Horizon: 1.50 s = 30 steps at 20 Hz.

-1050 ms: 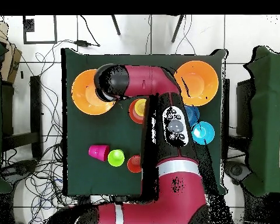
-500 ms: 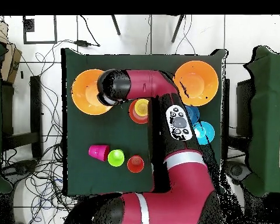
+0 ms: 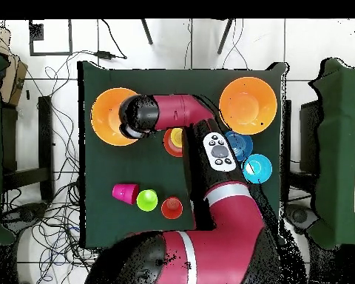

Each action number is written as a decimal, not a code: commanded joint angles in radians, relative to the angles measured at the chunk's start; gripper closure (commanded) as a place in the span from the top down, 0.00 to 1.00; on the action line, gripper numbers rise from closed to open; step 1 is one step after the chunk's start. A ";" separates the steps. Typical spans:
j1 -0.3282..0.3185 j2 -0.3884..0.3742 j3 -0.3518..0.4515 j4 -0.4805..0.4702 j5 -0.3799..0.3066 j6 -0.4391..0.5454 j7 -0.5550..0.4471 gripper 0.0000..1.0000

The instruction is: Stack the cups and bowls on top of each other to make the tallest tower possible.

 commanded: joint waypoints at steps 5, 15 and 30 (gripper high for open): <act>0.025 0.104 0.070 0.013 -0.137 -0.111 -0.195 1.00; 0.040 0.133 0.052 -0.032 -0.171 -0.127 -0.144 1.00; 0.036 0.111 0.066 -0.019 -0.167 -0.105 -0.136 1.00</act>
